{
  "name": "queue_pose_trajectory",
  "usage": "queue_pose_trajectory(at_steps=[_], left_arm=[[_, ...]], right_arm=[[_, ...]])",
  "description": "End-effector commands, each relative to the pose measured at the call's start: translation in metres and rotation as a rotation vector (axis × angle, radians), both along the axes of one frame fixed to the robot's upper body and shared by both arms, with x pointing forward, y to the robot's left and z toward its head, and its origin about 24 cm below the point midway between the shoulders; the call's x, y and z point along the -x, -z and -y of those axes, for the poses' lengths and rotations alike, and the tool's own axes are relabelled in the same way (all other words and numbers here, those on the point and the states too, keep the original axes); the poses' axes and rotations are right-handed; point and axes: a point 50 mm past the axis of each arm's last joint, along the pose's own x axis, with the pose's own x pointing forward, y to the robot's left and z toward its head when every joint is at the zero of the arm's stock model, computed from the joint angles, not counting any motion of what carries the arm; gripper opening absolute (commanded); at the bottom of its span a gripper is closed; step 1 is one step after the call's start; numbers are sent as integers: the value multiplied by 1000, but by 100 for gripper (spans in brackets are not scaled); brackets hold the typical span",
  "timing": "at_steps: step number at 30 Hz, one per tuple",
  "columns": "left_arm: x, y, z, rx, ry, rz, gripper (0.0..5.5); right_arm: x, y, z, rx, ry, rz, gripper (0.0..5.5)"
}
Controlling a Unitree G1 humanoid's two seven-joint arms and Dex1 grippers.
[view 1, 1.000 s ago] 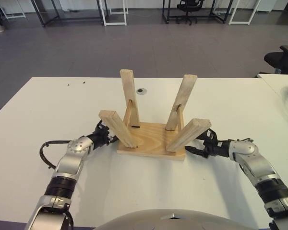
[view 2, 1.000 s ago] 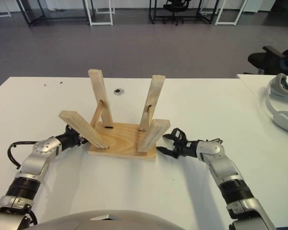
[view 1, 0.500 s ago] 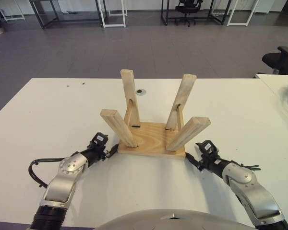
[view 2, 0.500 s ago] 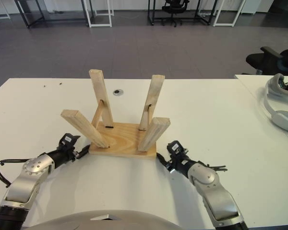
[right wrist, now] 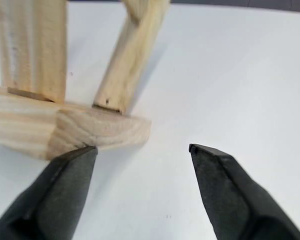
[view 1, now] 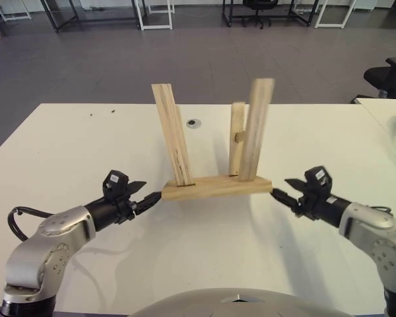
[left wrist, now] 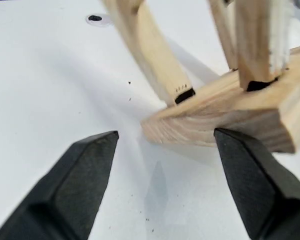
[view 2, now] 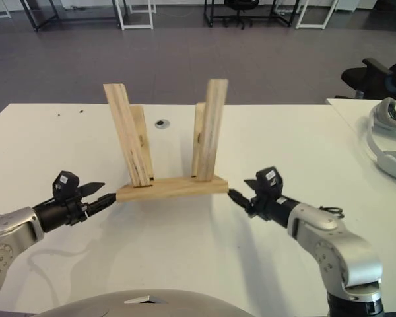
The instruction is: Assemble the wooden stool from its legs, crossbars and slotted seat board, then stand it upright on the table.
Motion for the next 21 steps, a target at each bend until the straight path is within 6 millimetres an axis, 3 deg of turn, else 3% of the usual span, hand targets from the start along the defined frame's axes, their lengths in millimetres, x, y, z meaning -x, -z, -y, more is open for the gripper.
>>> queue_pose_trajectory(at_steps=[1, 5, 8, 11, 15, 21], left_arm=[[8, -49, 27, 135, 368, 136, 356], [11, -28, 11, -15, 350, 24, 356], [16, -9, -14, -280, 377, -67, 356], [15, -3, -35, -465, 479, -107, 356], [0, -16, -19, -343, 631, -35, 356], [-16, -5, 8, -312, 776, -19, 337]], right_arm=[[15, -51, -32, -167, -427, 130, 347], [25, -30, -24, -5, -442, 16, 347], [22, -16, 2, 218, -416, -24, 347], [22, -8, 22, 362, -507, -48, 347], [5, -6, 11, 329, -710, 6, 347], [-26, 11, -6, 353, -858, 41, 347]])
